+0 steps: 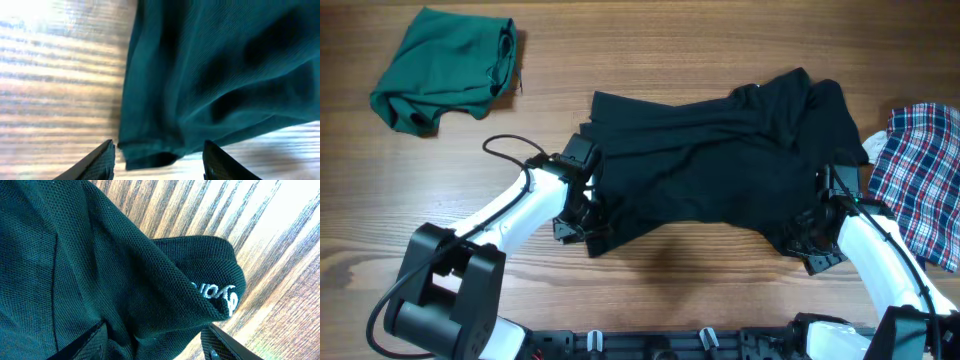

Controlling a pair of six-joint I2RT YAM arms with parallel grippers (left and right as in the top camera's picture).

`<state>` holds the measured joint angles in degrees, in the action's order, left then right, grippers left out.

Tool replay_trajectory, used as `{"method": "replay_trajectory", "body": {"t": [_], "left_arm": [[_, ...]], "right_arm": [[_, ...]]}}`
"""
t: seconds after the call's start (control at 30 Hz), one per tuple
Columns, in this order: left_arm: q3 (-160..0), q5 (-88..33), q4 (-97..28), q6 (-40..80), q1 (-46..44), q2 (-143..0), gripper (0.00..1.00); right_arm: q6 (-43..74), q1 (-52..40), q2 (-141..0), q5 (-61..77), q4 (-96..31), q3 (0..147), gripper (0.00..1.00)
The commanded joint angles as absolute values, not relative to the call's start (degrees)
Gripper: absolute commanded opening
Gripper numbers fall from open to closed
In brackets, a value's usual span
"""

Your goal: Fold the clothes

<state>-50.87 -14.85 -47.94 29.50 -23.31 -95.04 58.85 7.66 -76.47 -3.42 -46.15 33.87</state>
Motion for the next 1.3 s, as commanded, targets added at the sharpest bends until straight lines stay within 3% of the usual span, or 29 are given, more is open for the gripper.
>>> {"method": "replay_trajectory", "body": {"t": [0.0, 0.27, 0.4, 0.5, 0.53, 0.57, 0.6, 0.67, 1.0, 1.27], "left_arm": [[-48.4, -14.3, -46.0, 30.5, -23.5, -95.9, 0.56], [-47.2, -14.5, -43.6, 30.5, -23.5, -96.5, 0.56], [-47.2, -14.5, -43.4, 30.5, -23.5, -96.5, 0.34], [-47.2, -14.5, -43.1, 30.5, -23.5, -96.5, 0.22], [-47.1, -14.5, -42.9, 30.5, -23.5, -96.5, 0.17], [-47.1, -14.5, -42.8, 30.5, -23.5, -96.5, 0.07], [-47.1, -14.5, -42.7, 30.5, -23.5, -96.5, 0.04], [-47.1, -14.5, -42.3, 30.5, -23.5, -96.5, 0.04], [-51.4, -15.6, -39.8, 28.7, -23.5, -96.3, 0.04], [-56.1, -13.7, -39.8, 25.7, -22.7, -96.3, 0.04]], "right_arm": [[58.5, 7.7, -75.9, -2.9, -46.2, 33.3, 0.6], [58.5, 7.7, -75.9, -2.5, -46.2, 33.3, 0.61], [58.2, 7.7, -75.9, -2.5, -46.0, 33.3, 0.59], [57.7, 7.7, -75.9, -2.5, -46.0, 33.3, 0.57], [56.9, 7.7, -75.9, -2.5, -45.8, 33.3, 0.51], [56.9, 7.7, -75.9, -2.5, -45.9, 33.3, 0.41], [56.9, 7.7, -75.9, -2.5, -45.9, 33.3, 0.27], [56.9, 7.7, -75.9, -2.5, -45.8, 33.3, 0.04], [45.5, 7.7, -75.9, -2.5, -44.7, 40.4, 0.04], [43.4, 7.7, -75.9, -0.5, -39.1, 43.5, 0.04]]}}
